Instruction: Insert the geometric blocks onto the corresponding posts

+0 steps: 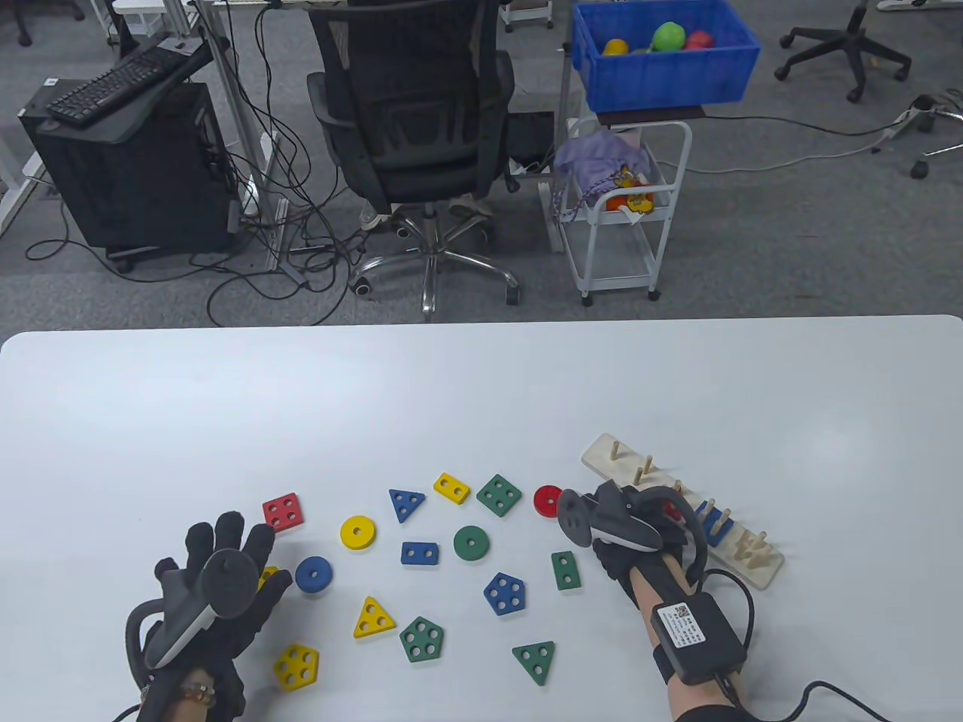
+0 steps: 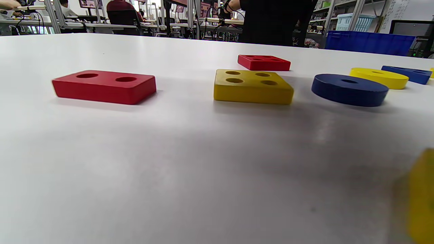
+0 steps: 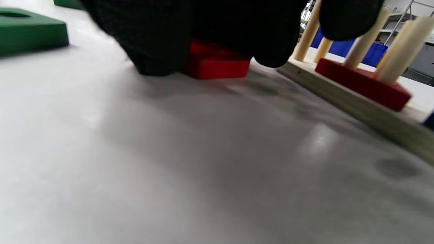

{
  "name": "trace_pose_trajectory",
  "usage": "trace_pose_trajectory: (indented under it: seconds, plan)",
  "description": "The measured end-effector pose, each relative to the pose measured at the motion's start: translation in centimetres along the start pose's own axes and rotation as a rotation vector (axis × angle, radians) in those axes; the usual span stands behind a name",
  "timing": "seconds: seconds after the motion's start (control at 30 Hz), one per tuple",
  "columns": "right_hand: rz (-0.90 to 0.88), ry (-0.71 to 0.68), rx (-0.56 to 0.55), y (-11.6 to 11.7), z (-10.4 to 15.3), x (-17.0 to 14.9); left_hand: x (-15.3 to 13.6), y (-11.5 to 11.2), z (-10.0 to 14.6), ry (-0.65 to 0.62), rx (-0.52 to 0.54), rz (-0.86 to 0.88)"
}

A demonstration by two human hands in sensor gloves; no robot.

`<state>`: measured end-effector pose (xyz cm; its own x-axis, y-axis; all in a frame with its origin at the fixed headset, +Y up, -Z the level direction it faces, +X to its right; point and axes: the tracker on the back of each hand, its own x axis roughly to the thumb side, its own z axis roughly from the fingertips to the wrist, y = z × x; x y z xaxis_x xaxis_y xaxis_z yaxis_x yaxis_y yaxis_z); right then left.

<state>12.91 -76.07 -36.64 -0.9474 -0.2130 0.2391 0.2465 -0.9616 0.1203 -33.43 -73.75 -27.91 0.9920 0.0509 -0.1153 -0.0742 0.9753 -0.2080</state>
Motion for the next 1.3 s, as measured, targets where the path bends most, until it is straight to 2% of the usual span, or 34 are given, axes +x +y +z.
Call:
trace_pose_trajectory:
  seconds: [0.13, 0.33, 0.57, 0.8, 0.93, 1.3]
  plan:
    - [0.034, 0.003, -0.037, -0.3, 0.7, -0.1, -0.1, 0.2, 0.1, 0.0, 0.01, 0.006]
    - [-0.038, 0.011, -0.154, -2.9, 3.3, -1.4, 0.0, 0.1, 0.1, 0.005, 0.005, -0.001]
    - [-0.135, 0.144, -0.273, -5.4, 7.3, -5.9, 0.0, 0.1, 0.1, 0.007, 0.01, -0.001]
    - [-0.239, 0.302, -0.309, -4.2, 10.0, -10.5, 0.0, 0.1, 0.1, 0.011, 0.008, -0.001]
    - [-0.233, 0.393, -0.248, -2.3, 10.7, -12.8, -0.1, 0.0, 0.1, 0.014, 0.002, -0.005]
    - [-0.264, 0.498, -0.168, -0.6, 11.5, -15.3, -0.1, 0.1, 0.1, 0.014, 0.002, -0.002]
